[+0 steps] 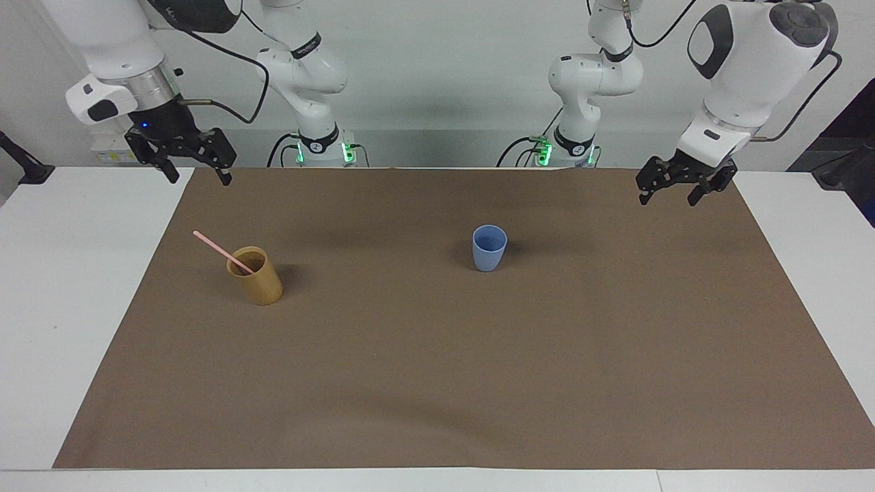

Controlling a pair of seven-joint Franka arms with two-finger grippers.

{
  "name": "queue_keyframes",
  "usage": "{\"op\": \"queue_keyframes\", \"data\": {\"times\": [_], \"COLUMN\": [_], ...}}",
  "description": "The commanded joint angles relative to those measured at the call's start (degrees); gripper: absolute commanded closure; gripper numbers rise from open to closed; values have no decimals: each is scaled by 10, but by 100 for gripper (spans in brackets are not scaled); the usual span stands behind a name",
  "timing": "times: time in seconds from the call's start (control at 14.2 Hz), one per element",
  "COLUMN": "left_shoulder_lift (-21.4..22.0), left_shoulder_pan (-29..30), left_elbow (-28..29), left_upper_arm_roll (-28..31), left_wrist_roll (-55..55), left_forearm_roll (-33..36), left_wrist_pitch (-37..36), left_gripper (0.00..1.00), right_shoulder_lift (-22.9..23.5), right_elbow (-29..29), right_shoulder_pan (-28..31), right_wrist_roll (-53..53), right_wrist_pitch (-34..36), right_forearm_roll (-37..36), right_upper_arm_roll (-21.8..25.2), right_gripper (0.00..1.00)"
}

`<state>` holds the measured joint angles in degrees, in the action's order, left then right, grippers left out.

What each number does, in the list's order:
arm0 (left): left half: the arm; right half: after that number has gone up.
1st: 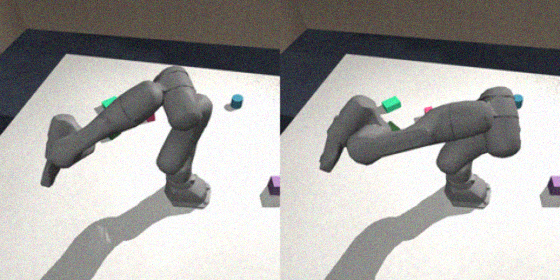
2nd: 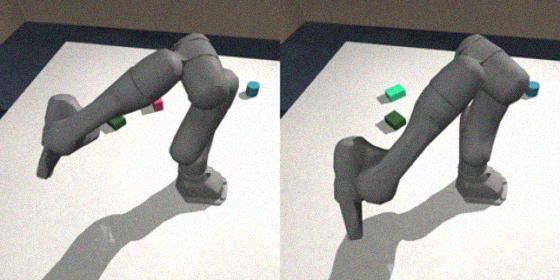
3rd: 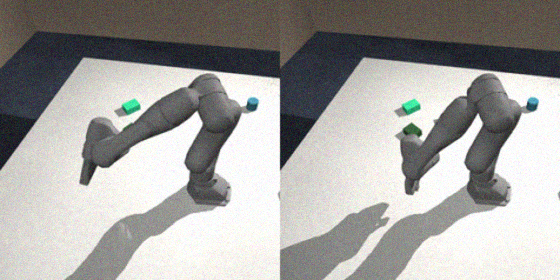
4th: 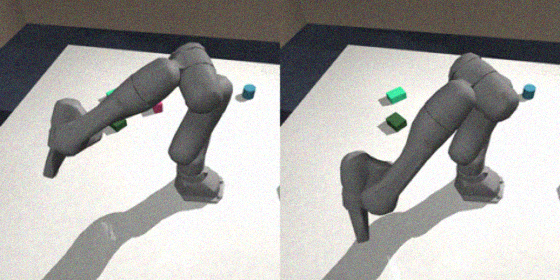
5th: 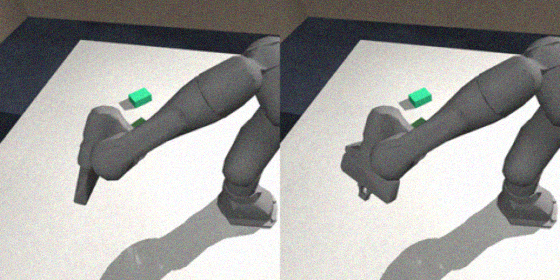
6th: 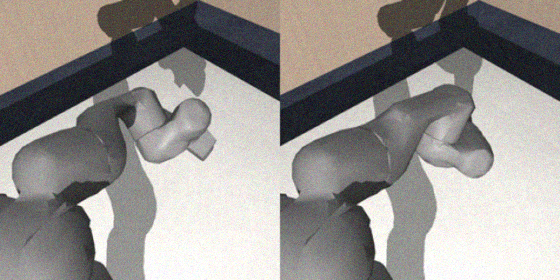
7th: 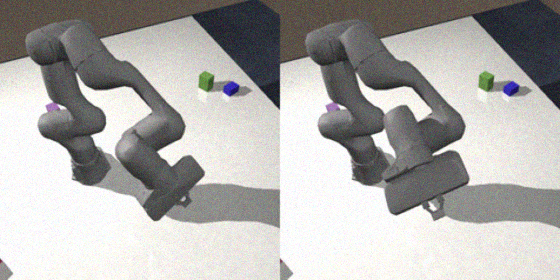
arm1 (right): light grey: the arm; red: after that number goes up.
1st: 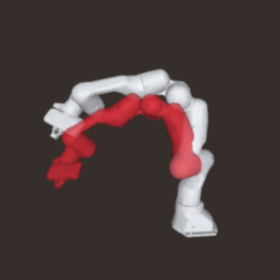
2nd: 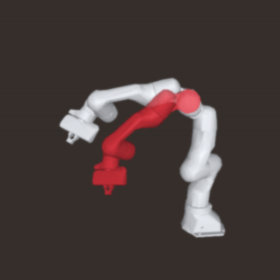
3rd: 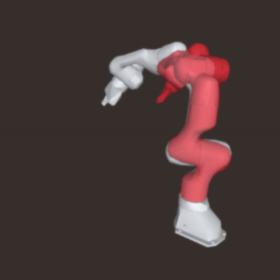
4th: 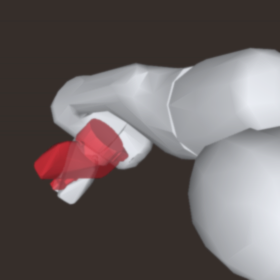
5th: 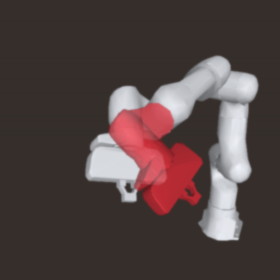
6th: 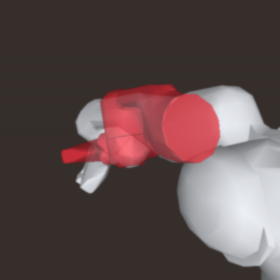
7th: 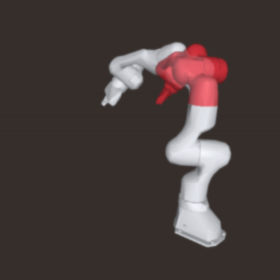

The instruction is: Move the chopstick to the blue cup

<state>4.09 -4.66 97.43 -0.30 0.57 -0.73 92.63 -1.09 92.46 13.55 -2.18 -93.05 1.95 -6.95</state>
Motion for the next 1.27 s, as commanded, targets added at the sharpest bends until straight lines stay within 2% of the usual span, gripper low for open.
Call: {"op": "queue_keyframes", "data": {"times": [0.0, 0.56, 0.77, 0.99, 1.2], "left_shoulder_lift": [0, 2, 2, 16, 28], "left_shoulder_pan": [6, 12, 15, 15, 15], "left_elbow": [-23, -49, -49, -45, -33], "left_upper_arm_roll": [8, 23, 23, 20, 20], "left_wrist_roll": [-8, -22, -43, -42, -42], "left_forearm_roll": [12, 13, 13, 14, 13], "left_wrist_pitch": [-34, -76, -83, -97, -126], "left_gripper": [0, 0, 0, 0, 0], "right_shoulder_lift": [-9, -7, 10, 20, 26], "right_elbow": [54, 149, 155, 164, 177], "right_shoulder_pan": [23, 101, 128, 139, 150], "right_wrist_roll": [-33, -166, -219, -222, -220], "right_wrist_pitch": [-48, -144, -148, -148, -149], "right_forearm_roll": [19, 120, 153, 197, 231], "right_upper_arm_roll": [-4, -3, -3, -3, -2], "right_gripper": [0, 0, 0, 0, 10]}}
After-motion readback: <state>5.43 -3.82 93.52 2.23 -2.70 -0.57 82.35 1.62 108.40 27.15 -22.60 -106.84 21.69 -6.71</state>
